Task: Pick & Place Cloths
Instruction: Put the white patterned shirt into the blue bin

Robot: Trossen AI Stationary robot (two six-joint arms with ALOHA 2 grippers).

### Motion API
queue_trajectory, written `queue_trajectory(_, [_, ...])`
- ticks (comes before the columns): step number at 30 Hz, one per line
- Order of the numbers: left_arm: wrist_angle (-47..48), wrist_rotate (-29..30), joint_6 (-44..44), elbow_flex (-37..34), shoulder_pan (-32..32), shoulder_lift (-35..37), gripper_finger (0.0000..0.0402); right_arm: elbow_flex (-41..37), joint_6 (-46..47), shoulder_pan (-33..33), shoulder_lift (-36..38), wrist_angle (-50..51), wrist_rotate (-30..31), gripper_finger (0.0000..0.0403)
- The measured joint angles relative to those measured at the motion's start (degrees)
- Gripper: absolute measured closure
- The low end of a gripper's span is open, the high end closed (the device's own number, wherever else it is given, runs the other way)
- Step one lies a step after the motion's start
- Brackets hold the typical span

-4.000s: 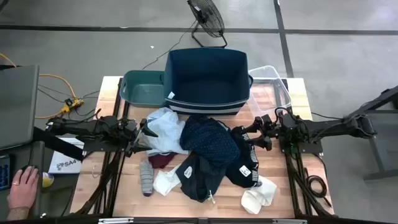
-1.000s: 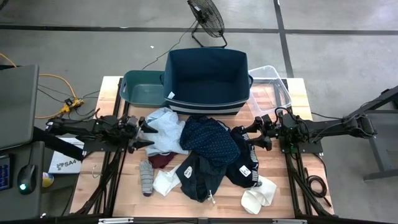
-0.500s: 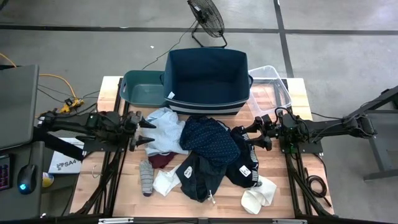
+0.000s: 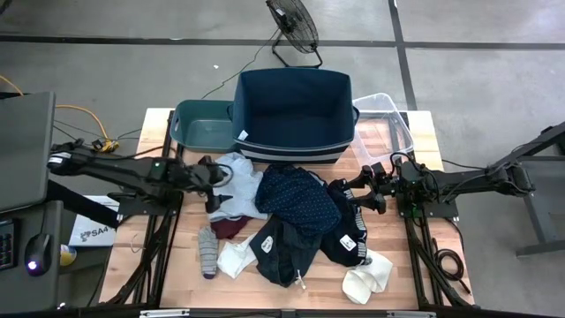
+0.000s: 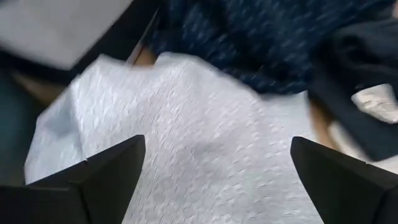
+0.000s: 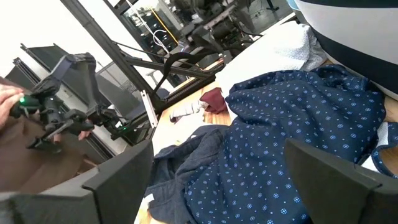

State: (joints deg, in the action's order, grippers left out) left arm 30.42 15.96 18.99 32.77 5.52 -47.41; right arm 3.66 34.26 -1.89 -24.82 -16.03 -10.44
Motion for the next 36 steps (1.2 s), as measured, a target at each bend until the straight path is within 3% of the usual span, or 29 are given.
queue_trajectory(5, [5.2, 2.4, 8.5, 1.8, -2.9, -5.1, 0.0023, 0.0, 0.0, 0.0, 0.0, 0.0, 0.0, 0.005])
queue_trajectory(14, [8.8, 0.5, 17.6, 4.1, -8.4, -14.5, 0.0025, 0.0, 0.0, 0.0, 0.0, 0.0, 0.0, 0.005])
queue_trajectory(27, [-0.7, -6.1, 19.1, 4.3, -14.1, -30.7, 0.0025, 0.0, 0.0, 0.0, 0.0, 0.0, 0.0, 0.005])
queue_trajectory(36, [-0.7, -6.9, 21.2, 4.5, -14.5, -36.6, 0.0025, 0.0, 0.0, 0.0, 0.0, 0.0, 0.0, 0.005])
